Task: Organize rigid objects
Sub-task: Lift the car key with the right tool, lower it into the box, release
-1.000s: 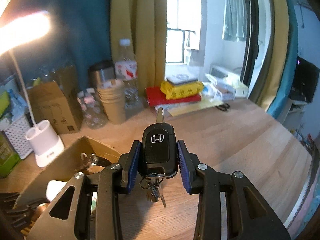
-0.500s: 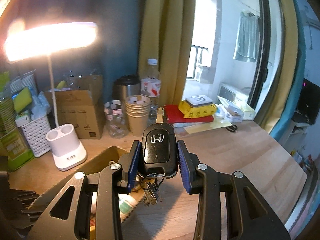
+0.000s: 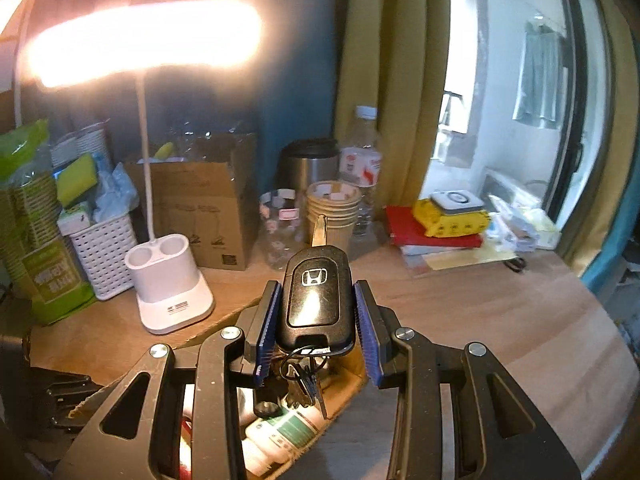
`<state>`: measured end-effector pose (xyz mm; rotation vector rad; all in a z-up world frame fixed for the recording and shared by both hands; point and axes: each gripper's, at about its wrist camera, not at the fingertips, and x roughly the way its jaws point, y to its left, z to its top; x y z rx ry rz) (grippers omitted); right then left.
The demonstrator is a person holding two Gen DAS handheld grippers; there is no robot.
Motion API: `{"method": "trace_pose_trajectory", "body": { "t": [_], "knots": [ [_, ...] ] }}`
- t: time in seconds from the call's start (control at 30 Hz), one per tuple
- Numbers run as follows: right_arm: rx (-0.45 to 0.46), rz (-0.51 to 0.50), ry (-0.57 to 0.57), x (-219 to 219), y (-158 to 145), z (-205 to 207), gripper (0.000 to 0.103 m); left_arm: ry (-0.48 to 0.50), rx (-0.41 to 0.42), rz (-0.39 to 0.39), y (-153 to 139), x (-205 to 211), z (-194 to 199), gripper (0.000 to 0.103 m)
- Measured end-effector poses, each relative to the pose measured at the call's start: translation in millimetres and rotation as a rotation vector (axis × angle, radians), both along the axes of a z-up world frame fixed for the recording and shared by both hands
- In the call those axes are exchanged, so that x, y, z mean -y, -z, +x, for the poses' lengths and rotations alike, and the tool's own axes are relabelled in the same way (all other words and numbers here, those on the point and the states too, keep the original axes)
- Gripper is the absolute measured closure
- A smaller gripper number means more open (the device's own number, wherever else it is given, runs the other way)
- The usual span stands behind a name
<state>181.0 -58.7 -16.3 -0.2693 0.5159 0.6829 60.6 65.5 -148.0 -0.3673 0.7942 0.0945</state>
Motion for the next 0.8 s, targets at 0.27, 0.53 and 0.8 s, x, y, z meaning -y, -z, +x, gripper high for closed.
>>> {"method": "trace_pose_trajectory", "body": {
  "t": [0.27, 0.53, 0.8],
  "knots": [
    [-0.04, -0.041, -0.028, -6, 22, 12, 0.065, 0.0, 0.0, 0.0, 0, 0, 0, 0.089],
    [-0.086, -0.087, -0.062, -10, 41, 16, 0.065, 0.0, 0.0, 0.0, 1, 0, 0, 0.089],
    [-0.143, -0.08, -0.113, -2, 48, 15, 0.065, 0.0, 0.0, 0.0, 1, 0, 0, 0.089]
  ]
}}
